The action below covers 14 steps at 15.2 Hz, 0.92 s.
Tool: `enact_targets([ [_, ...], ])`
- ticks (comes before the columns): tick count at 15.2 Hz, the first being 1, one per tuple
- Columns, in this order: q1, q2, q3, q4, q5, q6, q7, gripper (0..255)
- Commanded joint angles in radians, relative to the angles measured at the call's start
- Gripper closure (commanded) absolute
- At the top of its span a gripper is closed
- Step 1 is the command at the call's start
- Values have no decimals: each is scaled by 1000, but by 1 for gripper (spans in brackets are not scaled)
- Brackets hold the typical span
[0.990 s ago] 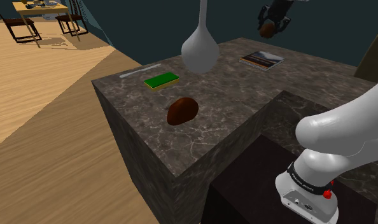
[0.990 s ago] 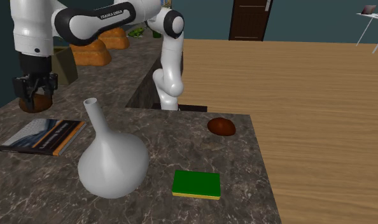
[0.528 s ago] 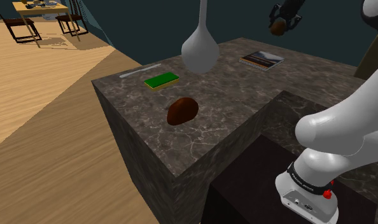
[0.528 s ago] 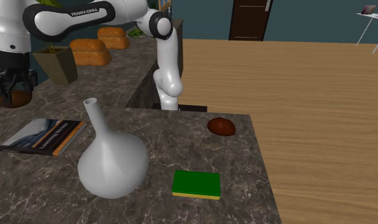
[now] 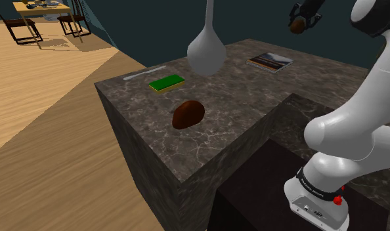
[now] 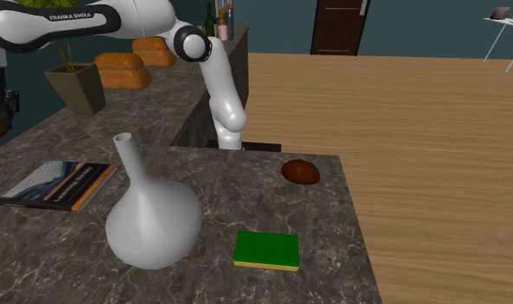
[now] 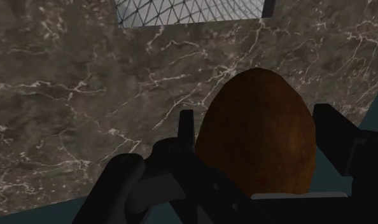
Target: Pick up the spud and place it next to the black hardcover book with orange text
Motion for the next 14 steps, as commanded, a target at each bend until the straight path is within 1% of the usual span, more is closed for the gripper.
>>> enact_targets([
  [1, -16, 74, -10, 97, 5, -26, -25, 255],
  [3, -34, 156, -18, 215, 11, -67, -47, 255],
  [5, -53, 251, -25, 359, 16, -120, -66, 255],
  [6, -63, 308, -27, 447, 18, -154, -73, 255],
  [7, -74, 388, -29, 577, 20, -205, -79, 255],
  [10, -74, 350, -28, 474, 23, -140, -89, 255],
  [14, -74, 318, -28, 367, 27, -67, -102, 255],
])
